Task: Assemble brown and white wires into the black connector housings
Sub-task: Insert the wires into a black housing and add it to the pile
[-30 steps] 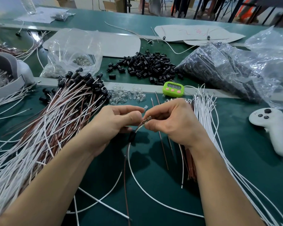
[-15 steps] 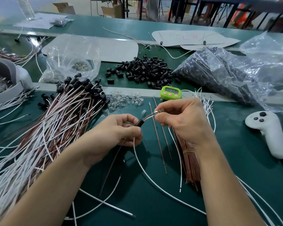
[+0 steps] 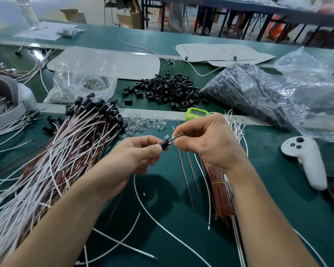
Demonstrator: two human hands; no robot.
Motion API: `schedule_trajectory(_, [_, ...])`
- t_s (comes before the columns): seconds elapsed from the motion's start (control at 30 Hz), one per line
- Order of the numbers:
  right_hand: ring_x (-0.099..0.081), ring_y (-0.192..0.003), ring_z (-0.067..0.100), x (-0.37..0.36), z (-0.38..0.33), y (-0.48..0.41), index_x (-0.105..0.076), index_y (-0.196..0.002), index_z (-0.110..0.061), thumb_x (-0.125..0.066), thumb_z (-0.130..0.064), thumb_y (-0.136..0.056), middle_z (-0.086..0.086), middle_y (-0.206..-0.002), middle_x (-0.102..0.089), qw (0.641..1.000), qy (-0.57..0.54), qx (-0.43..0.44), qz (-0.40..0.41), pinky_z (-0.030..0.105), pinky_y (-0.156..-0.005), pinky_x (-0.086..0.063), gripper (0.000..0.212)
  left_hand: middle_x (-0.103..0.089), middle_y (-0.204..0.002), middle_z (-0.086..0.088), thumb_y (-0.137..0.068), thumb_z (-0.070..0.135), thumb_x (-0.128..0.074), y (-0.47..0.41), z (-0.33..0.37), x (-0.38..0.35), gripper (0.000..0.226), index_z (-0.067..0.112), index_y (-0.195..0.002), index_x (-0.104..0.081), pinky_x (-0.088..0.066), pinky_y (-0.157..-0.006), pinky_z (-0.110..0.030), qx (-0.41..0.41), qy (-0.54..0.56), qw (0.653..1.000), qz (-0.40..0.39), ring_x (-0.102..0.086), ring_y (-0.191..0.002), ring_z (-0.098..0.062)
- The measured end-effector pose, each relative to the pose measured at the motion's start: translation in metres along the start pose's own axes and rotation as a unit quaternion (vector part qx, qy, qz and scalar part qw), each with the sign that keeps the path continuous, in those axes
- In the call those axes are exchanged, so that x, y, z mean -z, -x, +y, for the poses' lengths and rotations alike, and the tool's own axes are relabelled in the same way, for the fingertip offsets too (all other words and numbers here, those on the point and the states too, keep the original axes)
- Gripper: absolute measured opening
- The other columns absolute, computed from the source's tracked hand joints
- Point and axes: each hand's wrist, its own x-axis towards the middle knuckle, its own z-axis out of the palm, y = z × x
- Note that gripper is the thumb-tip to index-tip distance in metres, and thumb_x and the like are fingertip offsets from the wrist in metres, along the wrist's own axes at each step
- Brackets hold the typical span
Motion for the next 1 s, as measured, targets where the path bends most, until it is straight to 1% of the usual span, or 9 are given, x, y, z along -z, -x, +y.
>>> schedule_trajectory(0.07, [-0.062, -0.056, 0.014, -0.002, 0.001, 0.0, -0.081, -0.079, -0.012, -0.085, -0.002, -0.072, 0.014, -0.067, -0.073, 1.0, 0.015, 0.0, -0.008, 0.026, -0.055, -0.049, 0.013, -0.055, -0.062, -0.002, -0.084, 0.015, -0.068, -0.001, -0.002, -0.003, 0.009, 0.02, -0.081, -0.075, -0.029, -0.048, -0.017, -0.006, 0.015, 1.0, 0.008, -0.037, -0.052, -0.01])
schedule_trajectory(0.17, [-0.064, -0.057, 0.013, -0.002, 0.003, 0.001, -0.082, -0.082, -0.01, -0.086, -0.001, -0.074, 0.009, -0.068, -0.075, 0.999, 0.035, -0.005, -0.006, 0.023, -0.056, -0.049, 0.013, -0.062, -0.069, -0.01, -0.093, 0.001, -0.061, -0.001, -0.004, -0.006, 0.018, 0.014, -0.085, -0.071, -0.035, -0.048, -0.017, -0.015, 0.021, 0.999, 0.025, -0.045, -0.054, -0.014])
schedule_trajectory(0.3, [-0.065, -0.059, 0.013, -0.002, 0.003, 0.004, -0.082, -0.08, -0.016, -0.085, -0.013, -0.069, 0.008, -0.069, -0.075, 0.999, 0.042, 0.002, 0.008, 0.032, -0.058, -0.054, 0.012, -0.065, -0.072, -0.009, -0.094, 0.001, -0.062, -0.002, -0.005, -0.008, 0.019, 0.015, -0.087, -0.073, -0.035, -0.047, -0.014, -0.026, 0.025, 0.999, 0.04, -0.043, -0.051, -0.01])
schedule_trajectory(0.4, [-0.064, -0.059, 0.01, -0.003, 0.007, 0.009, -0.081, -0.079, -0.024, -0.084, -0.015, -0.069, 0.003, -0.068, -0.075, 0.999, 0.044, 0.009, 0.017, 0.03, -0.058, -0.053, 0.014, -0.065, -0.07, -0.007, -0.095, 0.003, -0.062, -0.003, -0.009, -0.011, 0.015, 0.013, -0.09, -0.073, -0.033, -0.048, -0.013, -0.03, 0.011, 0.998, 0.059, -0.039, -0.05, -0.009])
schedule_trajectory(0.53, [-0.06, -0.056, 0.005, -0.004, 0.014, 0.012, -0.081, -0.078, -0.021, -0.083, -0.014, -0.071, -0.006, -0.064, -0.072, 0.999, 0.028, 0.014, 0.026, 0.019, -0.056, -0.046, 0.011, -0.066, -0.07, -0.004, -0.097, 0.008, -0.06, -0.005, -0.015, -0.017, 0.011, 0.011, -0.095, -0.07, -0.034, -0.047, -0.012, -0.029, 0.02, 0.997, 0.064, -0.04, -0.049, -0.008])
schedule_trajectory(0.7, [-0.062, -0.059, 0.01, -0.004, 0.016, 0.014, -0.081, -0.08, -0.018, -0.083, -0.015, -0.072, -0.001, -0.067, -0.074, 0.999, 0.021, 0.017, 0.04, 0.028, -0.058, -0.05, 0.009, -0.07, -0.074, -0.009, -0.099, 0.006, -0.057, -0.006, -0.015, -0.019, 0.01, 0.009, -0.097, -0.066, -0.039, -0.05, -0.016, -0.041, 0.055, 0.997, 0.04, -0.047, -0.052, -0.011])
schedule_trajectory(0.83, [-0.062, -0.061, 0.009, -0.006, 0.017, 0.015, -0.081, -0.081, -0.023, -0.083, -0.016, -0.072, -0.001, -0.069, -0.074, 0.998, 0.029, 0.019, 0.043, 0.029, -0.058, -0.051, 0.011, -0.073, -0.074, -0.012, -0.096, -0.004, -0.059, -0.006, -0.016, -0.02, 0.007, 0.002, -0.096, -0.063, -0.04, -0.049, -0.017, -0.092, -0.021, 0.993, 0.065, -0.052, -0.051, -0.013])
schedule_trajectory(0.9, [-0.063, -0.063, 0.011, -0.006, 0.016, 0.015, -0.081, -0.083, -0.026, -0.083, -0.017, -0.072, 0.001, -0.071, -0.075, 0.998, 0.033, 0.017, 0.046, 0.035, -0.059, -0.052, 0.014, -0.073, -0.072, -0.013, -0.096, -0.006, -0.059, -0.007, -0.016, -0.02, 0.006, -0.002, -0.096, -0.063, -0.038, -0.047, -0.018, -0.112, -0.039, 0.99, 0.074, -0.051, -0.049, -0.014])
schedule_trajectory(1.0, [-0.066, -0.065, 0.008, -0.006, 0.015, 0.017, -0.08, -0.084, -0.03, -0.084, -0.015, -0.073, -0.001, -0.073, -0.076, 0.997, 0.053, 0.029, 0.047, 0.03, -0.063, -0.055, 0.019, -0.073, -0.073, -0.013, -0.097, -0.005, -0.057, -0.006, -0.015, -0.021, 0.01, 0.003, -0.096, -0.063, -0.036, -0.047, -0.017, -0.098, -0.037, 0.992, 0.07, -0.048, -0.049, -0.014])
